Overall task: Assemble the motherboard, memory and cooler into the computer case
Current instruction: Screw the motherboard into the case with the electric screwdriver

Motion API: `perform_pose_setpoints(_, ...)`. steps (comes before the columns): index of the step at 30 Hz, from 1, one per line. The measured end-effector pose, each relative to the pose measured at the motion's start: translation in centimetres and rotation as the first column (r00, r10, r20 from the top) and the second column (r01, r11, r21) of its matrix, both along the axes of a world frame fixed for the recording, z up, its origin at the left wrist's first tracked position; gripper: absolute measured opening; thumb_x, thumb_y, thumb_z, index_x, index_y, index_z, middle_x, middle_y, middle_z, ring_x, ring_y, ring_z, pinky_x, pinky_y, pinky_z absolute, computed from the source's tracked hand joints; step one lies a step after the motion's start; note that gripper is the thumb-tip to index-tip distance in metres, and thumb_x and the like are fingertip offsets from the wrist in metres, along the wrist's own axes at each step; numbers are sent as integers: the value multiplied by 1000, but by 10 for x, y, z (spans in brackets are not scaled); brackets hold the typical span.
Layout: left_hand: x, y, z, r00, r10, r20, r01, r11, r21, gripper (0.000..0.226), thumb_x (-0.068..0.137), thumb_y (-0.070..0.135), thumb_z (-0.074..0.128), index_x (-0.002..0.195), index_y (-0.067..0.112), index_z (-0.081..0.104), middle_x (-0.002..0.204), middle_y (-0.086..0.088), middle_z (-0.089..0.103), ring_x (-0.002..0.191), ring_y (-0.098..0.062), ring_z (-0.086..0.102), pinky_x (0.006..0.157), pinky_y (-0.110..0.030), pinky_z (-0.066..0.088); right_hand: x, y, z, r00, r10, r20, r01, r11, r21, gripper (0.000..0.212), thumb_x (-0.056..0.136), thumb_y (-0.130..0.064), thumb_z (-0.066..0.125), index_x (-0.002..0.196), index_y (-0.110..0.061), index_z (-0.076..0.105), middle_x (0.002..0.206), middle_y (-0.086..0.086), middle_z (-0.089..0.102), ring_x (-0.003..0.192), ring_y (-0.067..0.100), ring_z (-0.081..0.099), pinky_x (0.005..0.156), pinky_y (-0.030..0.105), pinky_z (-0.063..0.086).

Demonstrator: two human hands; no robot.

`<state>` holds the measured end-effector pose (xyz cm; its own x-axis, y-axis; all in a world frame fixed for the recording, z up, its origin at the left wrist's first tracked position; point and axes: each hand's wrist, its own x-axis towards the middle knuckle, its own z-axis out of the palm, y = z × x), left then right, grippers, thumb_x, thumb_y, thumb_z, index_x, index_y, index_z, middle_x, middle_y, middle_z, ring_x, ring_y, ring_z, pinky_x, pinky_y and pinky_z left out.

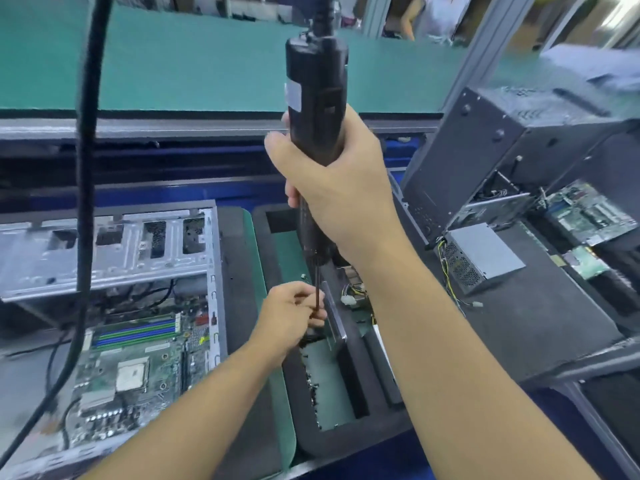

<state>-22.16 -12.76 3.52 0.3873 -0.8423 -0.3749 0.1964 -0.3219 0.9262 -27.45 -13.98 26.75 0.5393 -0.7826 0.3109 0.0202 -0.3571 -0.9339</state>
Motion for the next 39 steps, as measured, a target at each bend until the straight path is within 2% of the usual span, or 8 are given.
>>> perform_pose_setpoints(4, 50, 25, 32, 998, 13, -61, -22, 988, -150, 11, 92, -2, 62, 83, 0, 68, 74, -10, 67, 66, -17, 69, 64, -27, 61, 31, 16, 24, 999, -30, 29, 33, 994, -104, 25, 94, -5, 66, 76, -15, 52, 65, -5, 53, 57, 4, 51, 61, 17, 46)
perform_pose_setpoints(8, 108, 67, 36, 996, -14, -84, 1, 988, -158, 8, 89, -1, 65, 86, 1, 72, 76, -13, 70, 73, -20, 72, 67, -24, 59, 69, 29, 30, 993, -35, 117, 48, 992, -117, 18, 93, -12, 70, 87, -1, 56, 73, 5, 57, 66, 32, 57, 68, 42, 54)
perform_pose_setpoints(12, 148, 107, 29, 972, -49, -231, 20, 992, -128, 11, 72, 6, 73, 82, 4, 77, 79, -18, 71, 74, -23, 71, 66, -23, 59, 106, 49, 28, 986, -9, 168, 21, 998, -66, 20, 89, -18, 73, 88, -8, 56, 73, -3, 55, 62, 24, 54, 62, 55, 56)
perform_pose_setpoints(16, 169, 132, 12, 939, 45, -342, -92, 988, -123, 14, 71, 6, 74, 84, 3, 76, 87, -20, 72, 87, -29, 73, 69, -25, 59, 136, 65, 19, 982, 3, 187, 2, 1000, -28, 19, 89, -20, 72, 82, -19, 54, 69, -9, 55, 61, 22, 54, 63, 53, 59)
perform_pose_setpoints(21, 190, 153, -3, 885, 123, -450, -193, 975, -114, 18, 74, 5, 73, 91, 0, 75, 98, -25, 72, 86, -28, 73, 66, -25, 59, 158, 78, 13, 967, 20, 253, -31, 999, 40, 19, 91, -13, 70, 90, -4, 53, 67, -2, 51, 53, 19, 49, 48, 33, 50)
perform_pose_setpoints(26, 199, 161, -8, 841, 161, -516, -259, 958, -124, 27, 70, 2, 72, 96, -6, 70, 89, -22, 72, 75, -23, 74, 59, -22, 59, 171, 85, 9, 962, 8, 274, -20, 999, 43, 26, 91, -12, 70, 95, 4, 51, 66, -3, 51, 53, 18, 48, 47, 35, 49)
perform_pose_setpoints(35, 196, 162, -14, 689, 155, -708, -336, 934, -122, 19, 75, 2, 66, 93, 1, 69, 80, -13, 71, 65, -16, 70, 55, -22, 58, 171, 81, 12, 951, -97, 294, 71, 993, 98, 17, 90, -17, 70, 84, -13, 55, 67, -5, 52, 55, 21, 50, 48, 42, 52)
perform_pose_setpoints(39, 195, 164, -7, 766, 97, -636, -285, 938, -199, 32, 51, 12, 94, 78, 12, 78, 80, -14, 72, 67, -18, 72, 57, -22, 59, 168, 75, 11, 948, -112, 297, 80, 990, 118, 17, 90, -15, 69, 85, -13, 52, 63, -9, 50, 53, 21, 48, 48, 36, 50)
